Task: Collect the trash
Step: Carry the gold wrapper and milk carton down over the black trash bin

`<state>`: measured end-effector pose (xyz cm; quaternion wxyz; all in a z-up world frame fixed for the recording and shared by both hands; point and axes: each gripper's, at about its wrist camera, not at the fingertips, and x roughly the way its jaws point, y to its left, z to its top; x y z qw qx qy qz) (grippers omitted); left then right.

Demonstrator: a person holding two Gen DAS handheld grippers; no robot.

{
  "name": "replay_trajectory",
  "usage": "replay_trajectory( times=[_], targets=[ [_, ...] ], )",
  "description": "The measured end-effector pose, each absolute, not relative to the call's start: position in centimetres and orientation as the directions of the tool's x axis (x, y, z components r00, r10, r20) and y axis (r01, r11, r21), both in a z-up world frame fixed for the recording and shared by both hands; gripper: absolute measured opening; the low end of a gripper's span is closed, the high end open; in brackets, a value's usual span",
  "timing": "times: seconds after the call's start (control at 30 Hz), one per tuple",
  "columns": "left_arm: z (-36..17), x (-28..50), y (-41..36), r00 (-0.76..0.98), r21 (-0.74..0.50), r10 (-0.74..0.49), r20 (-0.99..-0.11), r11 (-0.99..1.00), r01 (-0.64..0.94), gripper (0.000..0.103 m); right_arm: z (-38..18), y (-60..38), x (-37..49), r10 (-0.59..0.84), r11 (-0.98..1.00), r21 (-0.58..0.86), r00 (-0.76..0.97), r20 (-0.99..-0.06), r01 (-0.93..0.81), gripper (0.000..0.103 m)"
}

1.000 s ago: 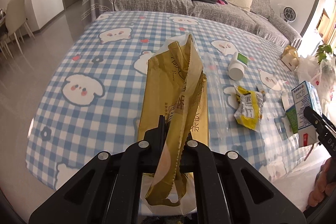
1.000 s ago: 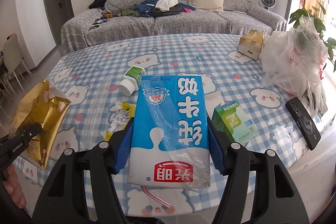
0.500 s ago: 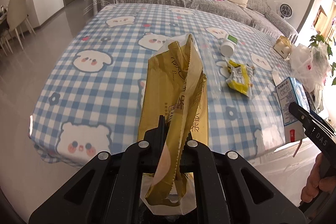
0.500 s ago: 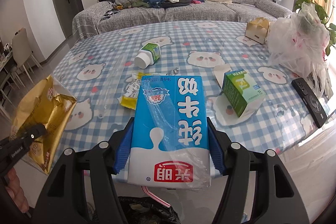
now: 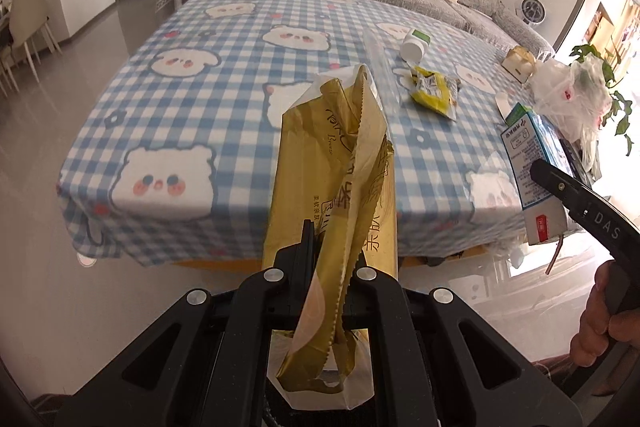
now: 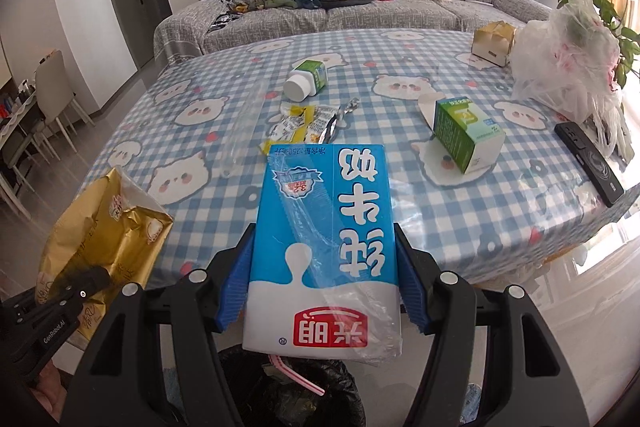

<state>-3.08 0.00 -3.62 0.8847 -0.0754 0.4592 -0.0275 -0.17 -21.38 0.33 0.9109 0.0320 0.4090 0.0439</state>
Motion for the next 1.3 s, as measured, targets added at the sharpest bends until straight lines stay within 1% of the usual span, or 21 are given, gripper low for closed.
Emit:
replay_trajectory(
  times=[0.27, 0.57, 0.8, 1.03, 1.1, 1.3],
  targets=[
    [-4.1, -6.4, 0.2, 0.574, -0.193, -0.153, -0.804, 0.981, -0.009, 0.005, -0.1, -20.3, -2.8, 0.124, 0.992, 0.091, 0.652, -0.748, -0.085, 0.061],
    [-5.5, -8.8, 0.3, 0.558, -0.206, -0.166, -0.813, 0.978, -0.01, 0.005, -2.1, -19.0, -6.0, 0.137, 0.99, 0.09, 0.618, -0.774, -0.108, 0.061],
    [-8.2, -10.8, 0.2, 0.514, -0.194, -0.154, -0.844, 0.981, -0.024, 0.005, -5.3, -18.5, -8.9, 0.138, 0.99, 0.097, 0.559, -0.818, -0.102, 0.061],
    [-10.6, -13.1, -0.2, 0.464, -0.201, -0.167, -0.87, 0.979, -0.024, 0.005, -7.6, -18.4, -11.0, 0.132, 0.991, 0.102, 0.505, -0.853, -0.086, 0.061],
    [-11.3, -13.6, -0.5, 0.45, -0.194, -0.163, -0.878, 0.981, -0.023, 0.005, -8.0, -18.4, -11.5, 0.144, 0.989, 0.115, 0.489, -0.86, -0.089, 0.061],
    [-13.6, -14.0, -1.7, 0.415, -0.156, -0.134, -0.9, 0.988, -0.018, 0.005, -9.4, -18.3, -12.9, 0.124, 0.992, 0.095, 0.448, -0.885, -0.088, 0.061]
  ],
)
